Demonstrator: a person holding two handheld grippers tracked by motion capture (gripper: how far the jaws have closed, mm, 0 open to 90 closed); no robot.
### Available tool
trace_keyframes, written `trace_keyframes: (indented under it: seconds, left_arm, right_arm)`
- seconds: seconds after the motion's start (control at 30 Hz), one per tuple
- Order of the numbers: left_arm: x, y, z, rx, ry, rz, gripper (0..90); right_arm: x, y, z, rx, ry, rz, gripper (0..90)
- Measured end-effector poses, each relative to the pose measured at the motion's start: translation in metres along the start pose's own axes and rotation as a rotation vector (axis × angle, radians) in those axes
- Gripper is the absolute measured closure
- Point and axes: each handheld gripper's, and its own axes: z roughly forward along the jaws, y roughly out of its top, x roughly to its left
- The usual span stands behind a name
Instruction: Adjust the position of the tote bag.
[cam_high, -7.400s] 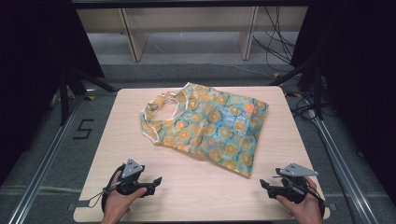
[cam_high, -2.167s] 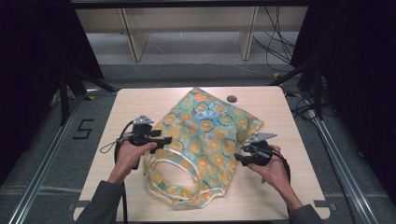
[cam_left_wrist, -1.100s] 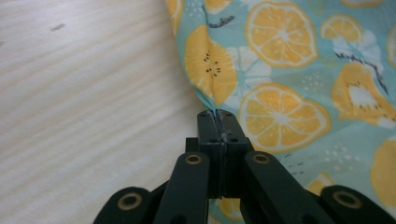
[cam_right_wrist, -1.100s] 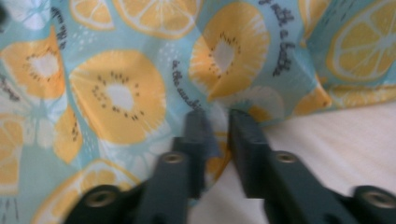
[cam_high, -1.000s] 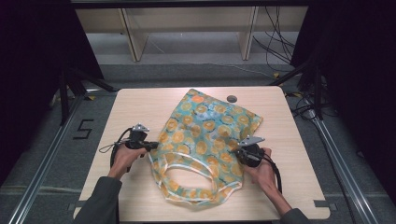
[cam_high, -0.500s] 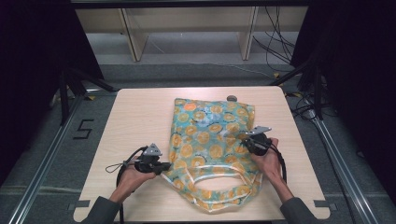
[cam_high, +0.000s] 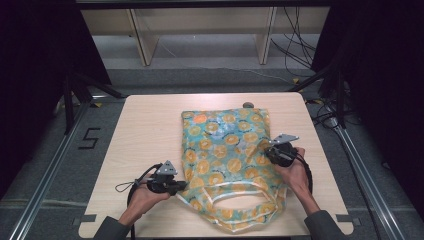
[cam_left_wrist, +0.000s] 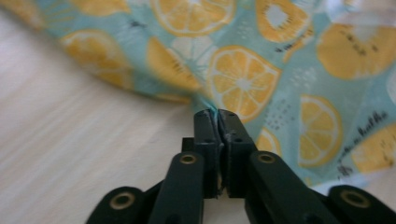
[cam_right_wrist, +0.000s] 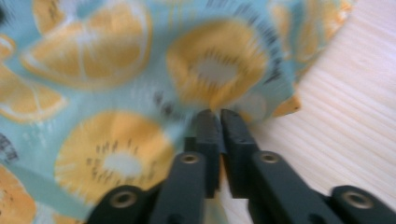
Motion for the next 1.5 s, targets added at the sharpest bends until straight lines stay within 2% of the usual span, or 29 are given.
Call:
trace_keyframes:
  seconds: [0.03, 0.07, 0.13, 0.23, 0.27, 0.33, 0.37, 0.43, 0.5, 0.53, 0.57, 0.63, 0.67, 0.7, 0.73, 0.77, 0.83, 0.9, 0.97, 1.07, 1.1, 1.13, 1.17, 1.2, 1.23, 1.3, 1.33, 1.4, 1.5]
  left_arm:
    - [0.0, 0.001, -0.004, -0.02, 0.018, -0.018, 73.3]
    - [-0.001, 0.002, -0.009, -0.034, 0.026, -0.016, 67.9]
    - [-0.006, 0.006, -0.019, -0.091, 0.043, -0.019, 61.7]
    - [-0.019, 0.015, -0.029, -0.155, 0.028, -0.03, 53.1]
    - [-0.024, 0.018, -0.03, -0.17, 0.016, -0.035, 49.7]
    - [-0.032, 0.024, -0.031, -0.162, -0.008, -0.019, 46.7]
    - [-0.037, 0.026, -0.03, -0.168, -0.04, -0.025, 45.1]
    - [-0.044, 0.03, -0.027, -0.154, -0.084, -0.029, 41.7]
    - [-0.05, 0.032, -0.021, -0.131, -0.122, -0.033, 37.8]
    - [-0.052, 0.032, -0.019, -0.124, -0.123, -0.029, 37.0]
    - [-0.054, 0.032, -0.014, -0.117, -0.136, -0.045, 36.0]
    - [-0.056, 0.033, -0.008, -0.097, -0.135, -0.018, 34.2]
    - [-0.058, 0.032, -0.006, -0.088, -0.134, -0.017, 33.7]
    - [-0.059, 0.032, -0.003, -0.078, -0.134, -0.008, 33.1]
    - [-0.061, 0.032, 0.0, -0.073, -0.133, -0.008, 33.1]
    - [-0.061, 0.032, 0.002, -0.062, -0.125, 0.005, 33.2]
    - [-0.062, 0.033, 0.006, -0.049, -0.118, 0.026, 35.4]
    - [-0.061, 0.034, 0.009, -0.023, -0.115, 0.07, 40.0]
    - [-0.062, 0.034, 0.013, -0.032, -0.12, 0.058, 45.5]
    - [-0.058, 0.034, 0.018, -0.035, -0.105, 0.081, 64.0]
    - [-0.058, 0.033, 0.019, -0.049, -0.121, 0.067, 72.2]
    - [-0.057, 0.033, 0.019, -0.053, -0.124, 0.078, 77.6]
    - [-0.057, 0.033, 0.018, -0.065, -0.123, 0.072, 81.1]
    - [-0.056, 0.034, 0.017, -0.075, -0.121, 0.085, 84.7]
    - [-0.056, 0.034, 0.016, -0.081, -0.117, 0.075, 86.6]
    - [-0.055, 0.036, 0.012, -0.106, -0.11, 0.078, 88.4]
    - [-0.055, 0.037, 0.011, -0.114, -0.104, 0.077, 88.6]
    - [-0.055, 0.041, 0.008, -0.134, -0.116, 0.081, 88.8]
    - [-0.057, 0.046, 0.005, -0.143, -0.104, 0.103, 88.9]
  right_arm:
    - [0.001, 0.001, -0.006, -0.012, 0.01, 0.033, 79.1]
    - [-0.002, 0.001, -0.011, -0.049, 0.015, 0.001, 75.9]
    - [0.0, 0.002, -0.025, -0.088, 0.036, 0.0, 70.1]
    - [0.011, 0.001, -0.045, -0.115, 0.101, 0.006, 66.1]
    - [0.016, 0.0, -0.049, -0.101, 0.129, 0.024, 64.4]
    - [0.023, -0.005, -0.054, -0.084, 0.17, 0.015, 63.2]
    - [0.026, -0.006, -0.056, -0.084, 0.18, -0.005, 61.8]
    - [0.033, -0.01, -0.059, -0.051, 0.213, 0.008, 58.9]
    - [0.04, -0.013, -0.061, -0.049, 0.243, 0.009, 56.1]
    - [0.043, -0.014, -0.061, -0.053, 0.261, -0.014, 54.7]
    - [0.047, -0.014, -0.063, -0.041, 0.28, -0.003, 53.8]
    - [0.055, -0.015, -0.063, -0.038, 0.308, -0.028, 52.0]
    - [0.06, -0.016, -0.062, -0.043, 0.318, -0.018, 51.2]
    - [0.063, -0.016, -0.063, -0.026, 0.325, -0.05, 50.6]
    - [0.067, -0.017, -0.06, -0.044, 0.325, -0.05, 50.1]
    - [0.069, -0.017, -0.06, -0.023, 0.332, -0.058, 49.6]
    - [0.074, -0.018, -0.057, -0.022, 0.333, -0.061, 48.8]
    - [0.074, -0.019, -0.055, 0.008, 0.335, -0.077, 48.1]
    - [0.075, -0.021, -0.052, 0.006, 0.331, -0.073, 47.1]
    - [0.075, -0.023, -0.047, 0.004, 0.338, -0.068, 45.9]
    - [0.074, -0.023, -0.048, 0.037, 0.331, -0.075, 45.4]
    - [0.075, -0.024, -0.045, 0.032, 0.333, -0.08, 45.3]
    - [0.076, -0.025, -0.044, 0.058, 0.329, -0.076, 45.4]
    - [0.075, -0.026, -0.042, 0.061, 0.326, -0.091, 45.7]
    - [0.076, -0.028, -0.039, 0.056, 0.331, -0.081, 46.8]
    - [0.074, -0.029, -0.037, 0.081, 0.331, -0.117, 56.3]
    - [0.074, -0.03, -0.036, 0.066, 0.331, -0.125, 63.5]
    - [0.07, -0.03, -0.035, 0.071, 0.332, -0.191, 77.2]
    - [0.067, -0.028, -0.037, 0.024, 0.314, -0.179, 88.4]
